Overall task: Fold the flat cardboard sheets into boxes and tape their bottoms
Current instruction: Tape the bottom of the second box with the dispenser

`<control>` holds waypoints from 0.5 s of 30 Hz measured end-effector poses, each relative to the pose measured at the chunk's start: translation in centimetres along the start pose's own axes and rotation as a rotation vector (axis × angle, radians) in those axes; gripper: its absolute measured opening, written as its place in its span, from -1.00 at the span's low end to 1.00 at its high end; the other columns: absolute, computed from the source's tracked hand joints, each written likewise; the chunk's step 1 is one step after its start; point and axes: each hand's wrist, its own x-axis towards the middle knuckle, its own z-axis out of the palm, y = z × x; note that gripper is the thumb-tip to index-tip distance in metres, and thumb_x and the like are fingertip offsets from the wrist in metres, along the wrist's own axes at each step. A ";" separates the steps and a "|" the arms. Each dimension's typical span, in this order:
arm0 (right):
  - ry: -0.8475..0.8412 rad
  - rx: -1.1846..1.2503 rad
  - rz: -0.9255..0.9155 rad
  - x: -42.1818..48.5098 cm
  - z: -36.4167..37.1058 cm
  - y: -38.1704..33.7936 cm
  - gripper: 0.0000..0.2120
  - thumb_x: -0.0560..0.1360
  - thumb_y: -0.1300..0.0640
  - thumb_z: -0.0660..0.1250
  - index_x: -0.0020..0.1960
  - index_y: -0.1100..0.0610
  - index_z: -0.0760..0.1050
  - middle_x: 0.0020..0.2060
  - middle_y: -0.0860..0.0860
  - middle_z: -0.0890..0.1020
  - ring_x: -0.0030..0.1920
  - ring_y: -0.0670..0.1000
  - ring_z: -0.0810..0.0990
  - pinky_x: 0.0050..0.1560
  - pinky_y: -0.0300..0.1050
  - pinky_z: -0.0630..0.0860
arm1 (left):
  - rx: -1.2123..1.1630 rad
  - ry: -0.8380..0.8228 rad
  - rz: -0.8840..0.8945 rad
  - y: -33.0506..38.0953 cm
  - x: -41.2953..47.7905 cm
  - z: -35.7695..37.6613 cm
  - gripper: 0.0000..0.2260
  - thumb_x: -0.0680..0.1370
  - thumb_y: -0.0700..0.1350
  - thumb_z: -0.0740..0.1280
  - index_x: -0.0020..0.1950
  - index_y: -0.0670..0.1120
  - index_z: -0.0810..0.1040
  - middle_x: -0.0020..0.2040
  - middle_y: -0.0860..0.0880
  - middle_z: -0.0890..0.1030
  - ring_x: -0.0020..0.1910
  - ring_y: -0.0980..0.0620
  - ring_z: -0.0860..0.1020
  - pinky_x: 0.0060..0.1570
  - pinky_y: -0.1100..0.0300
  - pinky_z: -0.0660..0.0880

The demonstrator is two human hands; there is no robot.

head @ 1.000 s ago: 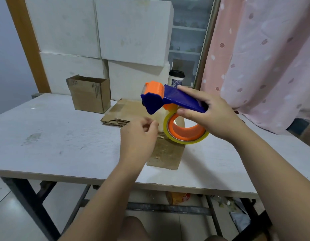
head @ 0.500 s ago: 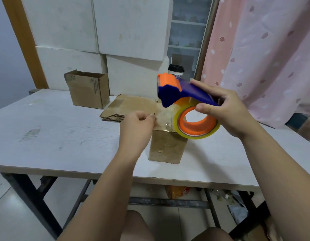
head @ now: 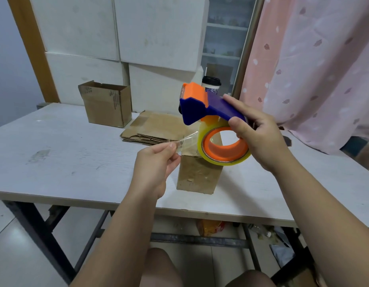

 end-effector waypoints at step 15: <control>-0.087 0.180 0.195 -0.2 -0.4 0.5 -0.60 0.35 -0.34 0.24 0.18 -0.48 0.35 0.07 -0.49 0.50 0.20 -0.20 0.49 0.20 -0.18 0.44 | -0.116 0.036 -0.047 -0.1 0.3 0.1 -0.90 0.53 -0.27 0.32 -0.17 -0.22 0.57 -0.43 -0.03 0.52 -0.36 0.07 0.57 -0.18 0.20 0.60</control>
